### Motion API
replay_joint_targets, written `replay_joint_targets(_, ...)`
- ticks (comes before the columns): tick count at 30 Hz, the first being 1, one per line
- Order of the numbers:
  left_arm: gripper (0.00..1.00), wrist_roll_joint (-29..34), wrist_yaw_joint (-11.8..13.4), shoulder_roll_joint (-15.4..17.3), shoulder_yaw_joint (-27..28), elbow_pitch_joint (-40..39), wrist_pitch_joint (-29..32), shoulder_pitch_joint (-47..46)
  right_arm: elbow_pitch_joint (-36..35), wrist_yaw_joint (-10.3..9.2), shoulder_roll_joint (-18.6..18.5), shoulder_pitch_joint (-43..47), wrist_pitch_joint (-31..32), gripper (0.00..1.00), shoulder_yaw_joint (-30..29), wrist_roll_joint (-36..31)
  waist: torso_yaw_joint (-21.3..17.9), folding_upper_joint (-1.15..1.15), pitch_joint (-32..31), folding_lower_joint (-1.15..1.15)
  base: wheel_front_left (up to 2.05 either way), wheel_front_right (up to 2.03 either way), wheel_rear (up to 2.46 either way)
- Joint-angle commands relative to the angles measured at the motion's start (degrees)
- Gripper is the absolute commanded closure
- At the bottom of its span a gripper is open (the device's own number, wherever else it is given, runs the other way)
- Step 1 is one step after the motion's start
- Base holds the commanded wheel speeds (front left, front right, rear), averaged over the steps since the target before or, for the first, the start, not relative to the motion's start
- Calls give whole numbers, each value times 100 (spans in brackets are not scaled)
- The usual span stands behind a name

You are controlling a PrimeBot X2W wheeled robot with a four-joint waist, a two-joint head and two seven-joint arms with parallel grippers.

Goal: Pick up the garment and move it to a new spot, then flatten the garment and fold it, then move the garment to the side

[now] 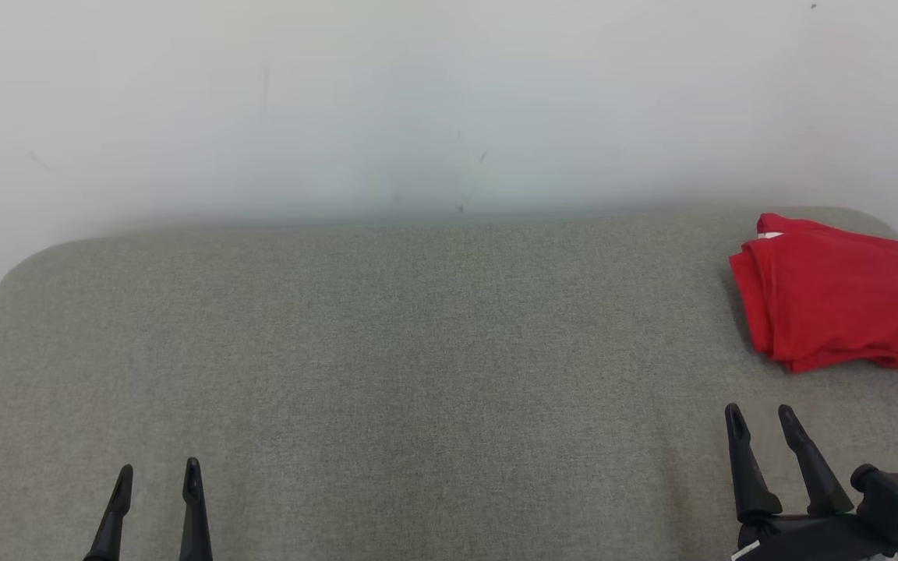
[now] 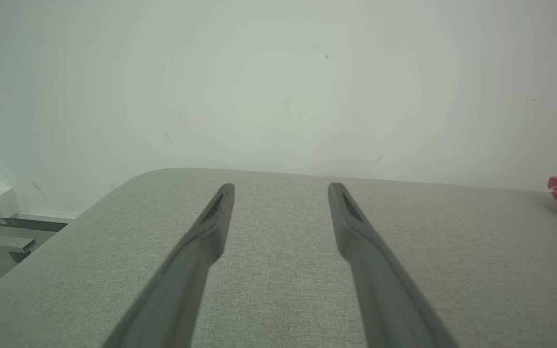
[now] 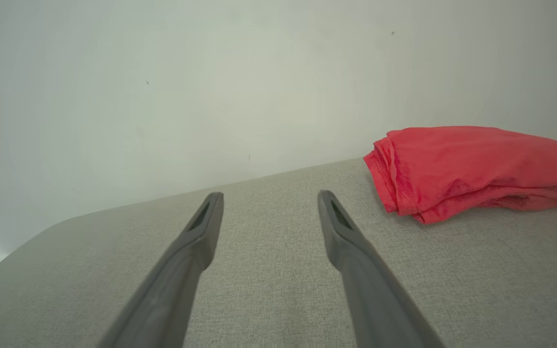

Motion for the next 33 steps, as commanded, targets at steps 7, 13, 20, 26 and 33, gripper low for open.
replay_joint_targets(7,0,-44,-12,-4,3,191,-17,-38,-221,-11,198,370,93,0,-133,-250,32,0,-108,0,0,0,0)
replay_joint_targets(13,0,-135,-46,9,18,353,-17,13,-376,-11,323,552,166,0,-249,-349,67,0,-208,0,0,0,0)
replay_joint_targets(20,0,-99,-42,99,-35,549,20,58,-607,-11,392,670,280,0,-279,-495,67,0,-280,0,0,0,0)
replay_joint_targets(26,0,-149,-31,137,-58,612,80,65,-717,-11,439,735,343,0,-269,-611,62,0,-314,0,0,0,0)
replay_joint_targets(33,0,-143,-17,163,-96,647,133,51,-742,-11,463,759,374,0,-268,-648,60,0,-333,0,0,0,0)
